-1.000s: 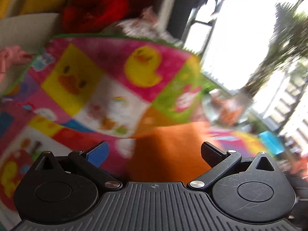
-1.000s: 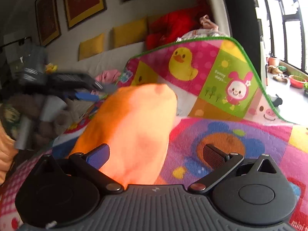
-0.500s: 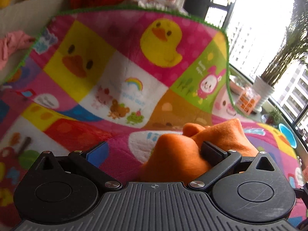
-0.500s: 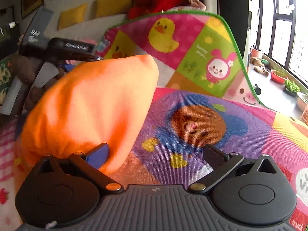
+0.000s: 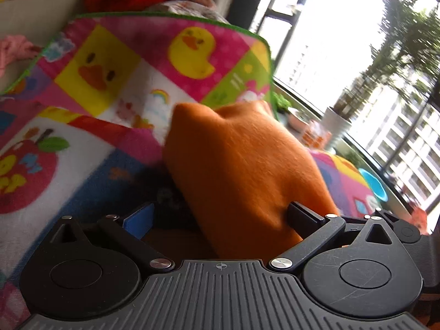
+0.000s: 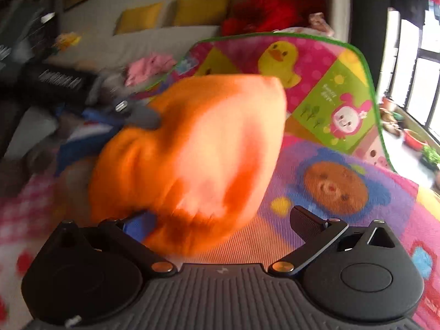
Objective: Fold clothes
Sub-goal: 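Press the orange roll down with the left gripper and pull it back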
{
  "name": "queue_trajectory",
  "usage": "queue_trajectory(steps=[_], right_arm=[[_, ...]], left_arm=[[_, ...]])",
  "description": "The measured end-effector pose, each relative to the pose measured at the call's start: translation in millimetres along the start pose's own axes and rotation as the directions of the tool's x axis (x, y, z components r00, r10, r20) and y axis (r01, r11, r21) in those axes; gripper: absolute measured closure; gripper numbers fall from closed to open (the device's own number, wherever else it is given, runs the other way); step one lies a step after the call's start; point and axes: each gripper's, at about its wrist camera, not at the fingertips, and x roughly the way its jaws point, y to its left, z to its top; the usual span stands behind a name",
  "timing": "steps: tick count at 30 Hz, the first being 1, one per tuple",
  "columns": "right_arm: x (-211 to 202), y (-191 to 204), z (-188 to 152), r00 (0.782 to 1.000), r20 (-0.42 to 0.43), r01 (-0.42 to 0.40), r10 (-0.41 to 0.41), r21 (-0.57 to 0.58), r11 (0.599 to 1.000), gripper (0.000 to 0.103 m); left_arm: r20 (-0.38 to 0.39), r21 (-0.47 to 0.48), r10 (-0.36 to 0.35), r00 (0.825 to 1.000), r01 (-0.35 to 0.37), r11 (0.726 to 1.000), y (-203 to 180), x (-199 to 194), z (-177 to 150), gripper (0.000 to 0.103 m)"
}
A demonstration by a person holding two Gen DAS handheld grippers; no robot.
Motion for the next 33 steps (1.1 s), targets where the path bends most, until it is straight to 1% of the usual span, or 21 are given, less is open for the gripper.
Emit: queue_trajectory(steps=[1,3,6,7,9,11,12,14,15,17,19,20,21,23,26,28,29,33], right_arm=[[4,-1,4,1.000,0.010,0.006,-0.006,0.019,1.000,0.000],[8,-1,8,1.000,0.013,0.002,-0.003,0.040,0.999,0.000],[3,1,6,1.000,0.011,-0.024,0.023,0.022,0.999,0.000],[-3,0,5,0.999,0.010,-0.046,0.046,0.013,0.999,0.000],[-17,-7,0,0.998,0.005,-0.069,0.069,0.001,0.998,0.000],[-30,-19,-4,0.997,0.005,-0.075,0.075,0.031,0.997,0.000],[-36,-28,-6,0.997,0.010,-0.077,0.077,0.069,0.995,0.000],[-47,-49,-10,0.996,0.026,-0.084,0.080,0.178,0.981,0.000],[-49,-59,-11,0.996,0.035,-0.086,0.080,0.235,0.968,0.000],[-40,-69,-10,0.998,0.017,-0.056,0.053,0.289,0.956,0.000],[-23,-69,-8,1.000,-0.016,-0.014,0.019,0.280,0.960,0.000],[-15,-66,-6,1.000,-0.029,-0.002,0.010,0.267,0.964,0.000],[-6,-63,-4,0.999,-0.042,0.010,0.001,0.253,0.967,0.000],[6,-59,0,0.998,-0.051,0.033,-0.022,0.227,0.973,0.000],[18,-56,5,0.997,-0.055,0.066,-0.056,0.201,0.977,0.000],[21,-56,5,0.996,-0.062,0.072,-0.060,0.201,0.977,0.000],[19,-57,4,0.996,-0.061,0.074,-0.062,0.207,0.976,0.000],[-3,-59,-6,0.997,-0.050,0.068,-0.058,0.231,0.971,0.000]], left_arm=[[0.017,0.002,0.029,0.999,-0.029,1.000,1,0,1,0.000],[0.057,0.040,0.093,0.994,-0.096,0.995,1,1,2,0.000],[0.073,0.027,0.127,0.989,-0.129,0.991,4,-2,3,0.000],[0.076,0.016,0.122,0.990,-0.124,0.992,5,-5,4,0.000],[0.081,0.013,0.102,0.991,-0.103,0.995,1,-15,2,0.000],[0.083,0.023,0.046,0.995,-0.048,0.999,-6,-26,-3,0.000],[0.083,0.029,0.012,0.996,-0.014,0.999,-9,-32,-5,0.000],[0.066,0.062,-0.087,0.994,0.082,0.995,-18,-43,-13,0.000],[0.047,0.079,-0.109,0.993,0.105,0.991,-21,-42,-17,0.000],[0.008,0.111,-0.151,0.988,0.150,0.982,-29,-40,-26,0.000],[-0.029,0.138,-0.103,0.994,0.106,0.985,-32,-27,-32,0.000],[-0.040,0.137,-0.059,0.997,0.064,0.989,-31,-19,-33,0.000],[-0.047,0.122,-0.038,0.998,0.044,0.992,-27,-14,-33,0.000],[-0.062,0.058,-0.026,0.998,0.030,0.998,-15,-5,-30,0.000],[-0.069,0.021,0.019,0.997,-0.018,1.000,-5,4,-30,0.000],[-0.079,0.012,0.046,0.996,-0.045,0.999,-2,9,-32,0.000],[-0.068,0.023,0.056,0.996,-0.055,0.998,-5,8,-33,0.000],[-0.068,0.040,0.104,0.992,-0.102,0.994,-19,2,-42,0.000]])
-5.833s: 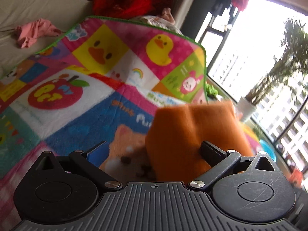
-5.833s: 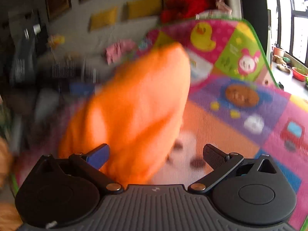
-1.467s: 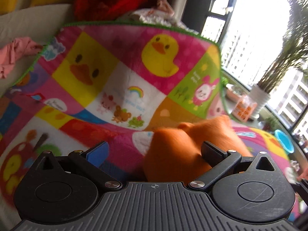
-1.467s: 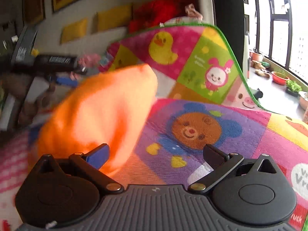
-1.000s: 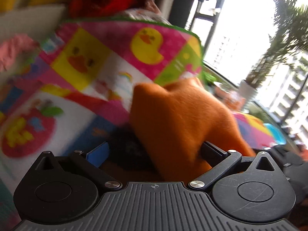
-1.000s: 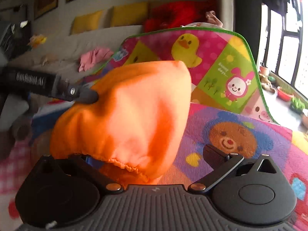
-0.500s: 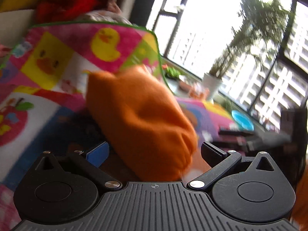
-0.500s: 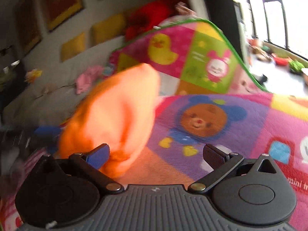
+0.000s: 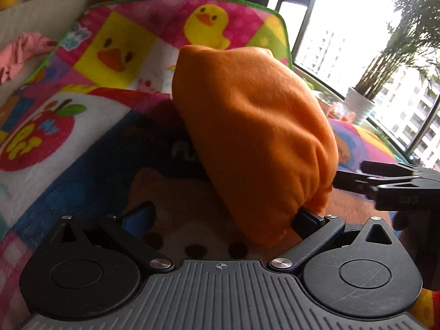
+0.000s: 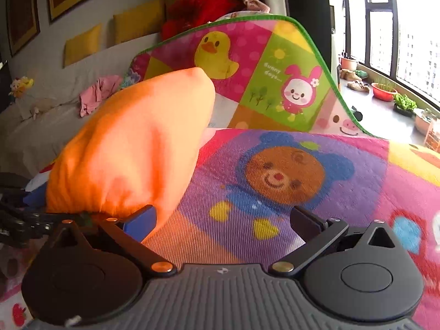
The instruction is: Fold clothes
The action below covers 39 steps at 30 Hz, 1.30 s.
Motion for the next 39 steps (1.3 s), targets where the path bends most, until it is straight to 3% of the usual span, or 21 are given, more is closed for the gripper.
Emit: queue_trajectory(steps=[7,11,17,21,27,33,36,39], right_arm=[[-57,-17,-48,0.998,-0.033,0.044,-0.045,-0.025,0.999,0.000],[-85,-27,-72,0.997,-0.042,0.064,-0.065,-0.008,0.998,0.000],[-106,-30,-89,0.999,-0.032,-0.002,0.000,-0.057,0.998,0.000],[-106,-28,-90,0.999,-0.034,0.016,-0.019,-0.073,0.997,0.000],[-105,-8,-95,0.998,-0.009,0.065,-0.069,-0.216,0.974,0.000],[-105,-10,-96,0.997,-0.008,0.071,-0.074,-0.198,0.978,0.000],[-102,-23,-94,0.999,-0.037,0.015,-0.021,-0.138,0.990,0.000],[-104,-24,-95,0.999,-0.038,-0.002,-0.004,-0.159,0.987,0.000]], left_arm=[[0.015,-0.011,0.012,1.000,-0.012,1.000,-33,-36,-40,0.000],[0.025,-0.003,0.069,0.997,-0.069,0.998,-56,-54,-66,0.000],[0.040,0.107,0.149,0.988,-0.153,0.982,-91,-68,-97,0.000],[0.044,0.076,0.178,0.983,-0.181,0.980,-92,-72,-101,0.000],[0.050,0.061,0.195,0.979,-0.198,0.978,-91,-72,-102,0.000],[0.062,0.036,0.175,0.983,-0.178,0.983,-87,-74,-102,0.000],[0.065,0.030,0.169,0.983,-0.171,0.985,-86,-75,-103,0.000],[0.067,0.026,0.165,0.984,-0.167,0.986,-86,-75,-103,0.000]])
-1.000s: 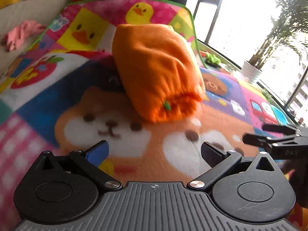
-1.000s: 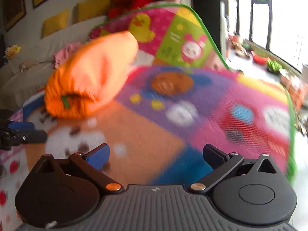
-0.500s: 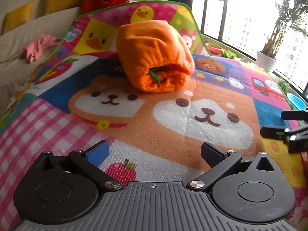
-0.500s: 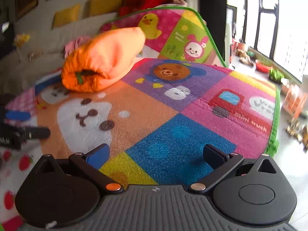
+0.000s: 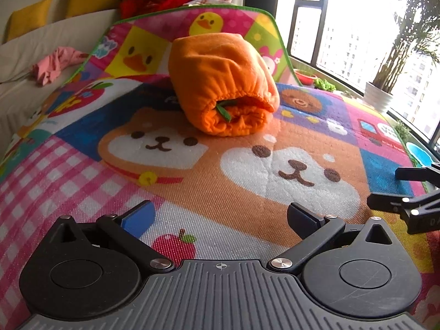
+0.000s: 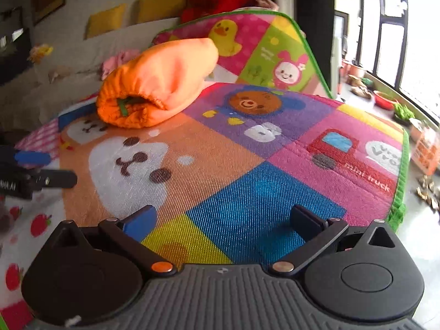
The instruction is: Fold clothes
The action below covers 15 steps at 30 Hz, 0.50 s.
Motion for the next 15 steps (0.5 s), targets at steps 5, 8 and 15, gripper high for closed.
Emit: queue_trajectory(steps=[5,8,15], right_arm=[[-0.9,1.2,-0.6,1.000,-0.001,0.002,-0.002,-0.009,1.000,0.000],[-0.7,1.3,-0.6,1.000,-0.001,0.002,-0.002,-0.010,1.000,0.000],[0.1,0.8,0.2,1.000,-0.002,0.000,0.000,-0.010,1.000,0.000]], left_arm=[[-0.005,0.012,0.009,1.000,-0.009,1.000,-1.7,0.5,0.3,0.000],[-0.004,0.013,0.011,1.000,-0.011,1.000,-2.0,0.3,0.2,0.000],[-0.007,0.022,0.018,1.000,-0.018,1.000,-3.7,1.1,0.0,0.000]])
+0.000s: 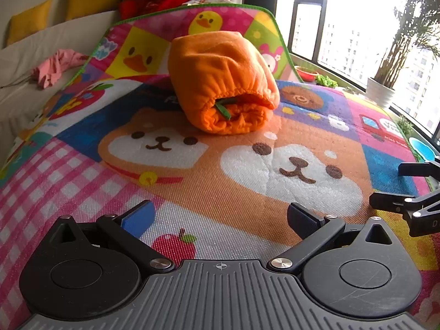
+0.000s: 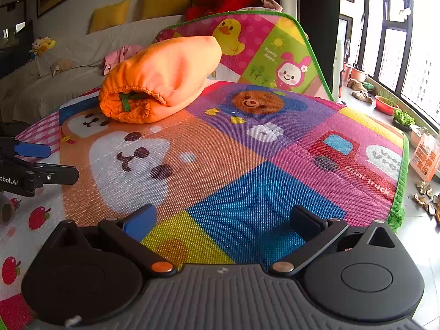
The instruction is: Fold clothes
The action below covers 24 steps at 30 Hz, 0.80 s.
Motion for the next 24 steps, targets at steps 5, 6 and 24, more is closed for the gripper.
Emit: queue_trajectory(steps=[5,6,24], right_arm=[[0,-1,0,1.000,0.000,0.000,0.000,0.000,1.000,0.000],[0,-1,0,1.000,0.000,0.000,0.000,0.001,1.000,0.000],[0,-1,0,1.000,0.000,-0.001,0.001,0.001,1.000,0.000]], left_arm=[[-0.003,0.010,0.013,1.000,-0.013,1.000,-2,1,0,0.000],[-0.004,0.013,0.015,1.000,-0.015,1.000,-2,2,0,0.000],[0.083,0.041,0.040,0.996,-0.043,0.998,-8,-11,-3,0.000]])
